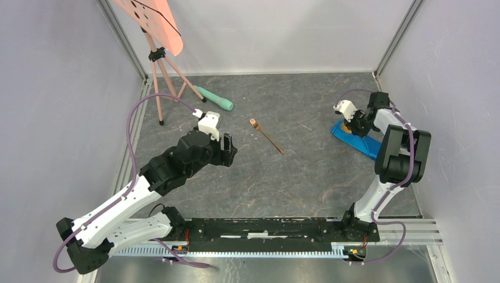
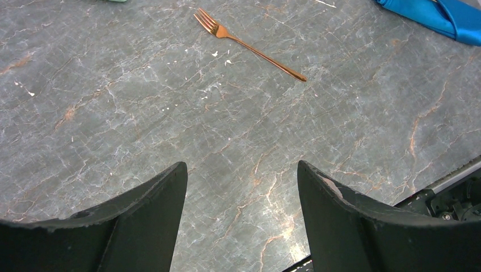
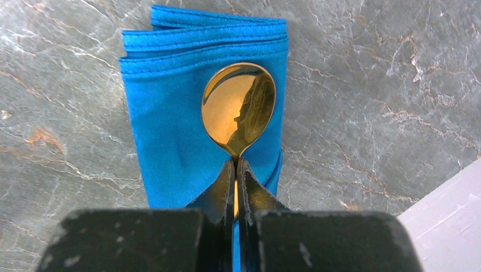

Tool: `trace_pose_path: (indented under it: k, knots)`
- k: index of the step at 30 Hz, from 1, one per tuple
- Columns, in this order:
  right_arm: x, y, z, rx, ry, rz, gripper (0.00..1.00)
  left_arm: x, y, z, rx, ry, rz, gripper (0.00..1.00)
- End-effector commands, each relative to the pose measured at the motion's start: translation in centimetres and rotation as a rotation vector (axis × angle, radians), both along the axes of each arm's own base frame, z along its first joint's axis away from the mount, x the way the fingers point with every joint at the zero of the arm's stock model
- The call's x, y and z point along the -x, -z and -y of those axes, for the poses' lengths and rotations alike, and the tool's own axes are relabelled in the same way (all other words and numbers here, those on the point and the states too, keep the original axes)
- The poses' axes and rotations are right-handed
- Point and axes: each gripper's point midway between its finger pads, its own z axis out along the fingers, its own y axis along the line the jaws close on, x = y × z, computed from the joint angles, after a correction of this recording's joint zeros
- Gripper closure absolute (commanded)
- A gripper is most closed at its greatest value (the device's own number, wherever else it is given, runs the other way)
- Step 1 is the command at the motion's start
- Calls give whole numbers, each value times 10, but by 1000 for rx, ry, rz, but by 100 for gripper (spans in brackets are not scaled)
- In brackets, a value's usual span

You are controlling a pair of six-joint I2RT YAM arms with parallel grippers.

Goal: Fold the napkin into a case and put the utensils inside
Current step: Pick up the fork from the center of the board.

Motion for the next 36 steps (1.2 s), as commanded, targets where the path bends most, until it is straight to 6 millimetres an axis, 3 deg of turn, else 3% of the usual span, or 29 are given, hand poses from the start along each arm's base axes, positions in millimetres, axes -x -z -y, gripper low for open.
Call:
trace_pose_path:
  k: [1, 10, 15, 18, 23, 27, 31, 33, 35, 36]
  knots:
    - [-13, -22, 14, 42, 3, 80, 99, -3, -5, 0, -24, 19, 45, 22]
    - [-10, -12, 12, 25, 24, 53, 95, -2, -5, -1, -25, 18, 45, 22]
    - [-8, -10, 7, -9, 36, 57, 80, -2, -5, -1, -23, 18, 47, 22]
    - [-7, -9, 3, -35, 44, 51, 77, -2, -5, -1, -21, 21, 47, 22]
    - [-8, -27, -7, -66, 50, 85, 69, 1, -7, 1, -7, 34, 48, 22]
    - [-6, -62, -10, -60, 105, 153, 66, 2, -12, 0, 6, 36, 60, 22]
    - [-5, -87, -44, -11, 135, 221, 51, 2, -16, -1, 18, 34, 69, 22]
    - [-11, -101, -66, -69, 203, 248, 38, 2, -17, -2, 21, 33, 69, 22]
    - [-15, -112, -100, -153, 191, 243, 35, 1, -18, -3, 28, 29, 70, 22]
    - [-14, -115, -132, -212, 135, 226, 35, 1, -18, -3, 32, 28, 70, 22]
